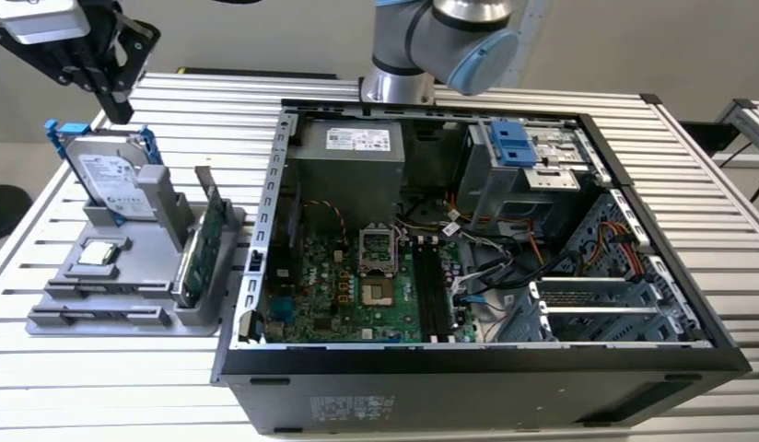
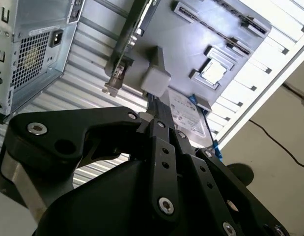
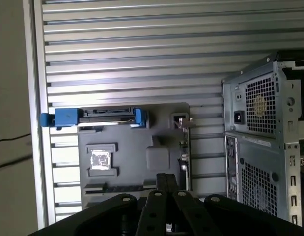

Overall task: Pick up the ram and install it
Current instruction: 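Reach for the ram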

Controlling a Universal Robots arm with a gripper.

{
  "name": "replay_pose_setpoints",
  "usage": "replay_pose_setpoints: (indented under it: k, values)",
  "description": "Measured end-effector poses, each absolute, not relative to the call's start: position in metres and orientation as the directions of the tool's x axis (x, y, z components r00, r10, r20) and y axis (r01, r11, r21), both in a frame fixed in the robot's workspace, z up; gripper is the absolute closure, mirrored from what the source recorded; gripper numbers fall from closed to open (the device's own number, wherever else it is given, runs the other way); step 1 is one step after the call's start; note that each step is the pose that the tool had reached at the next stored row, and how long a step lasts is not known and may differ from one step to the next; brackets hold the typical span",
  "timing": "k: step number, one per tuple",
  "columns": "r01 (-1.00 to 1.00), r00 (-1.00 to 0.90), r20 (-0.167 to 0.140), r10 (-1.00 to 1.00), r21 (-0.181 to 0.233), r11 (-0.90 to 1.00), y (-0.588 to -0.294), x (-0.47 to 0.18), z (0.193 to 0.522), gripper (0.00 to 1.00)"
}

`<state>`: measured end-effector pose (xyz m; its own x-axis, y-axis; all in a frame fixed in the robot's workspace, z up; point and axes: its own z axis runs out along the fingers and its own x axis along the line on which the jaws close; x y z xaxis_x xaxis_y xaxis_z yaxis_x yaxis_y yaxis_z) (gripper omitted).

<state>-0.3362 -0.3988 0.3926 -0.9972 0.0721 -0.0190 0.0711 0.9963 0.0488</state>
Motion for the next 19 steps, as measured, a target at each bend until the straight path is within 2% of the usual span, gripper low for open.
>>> replay_pose_setpoints:
  k: [19]
  values:
    - [0.071, -0.997, -0.019, 0.072, 0.049, 0.996, -0.399, -0.376, 0.393, 1.0]
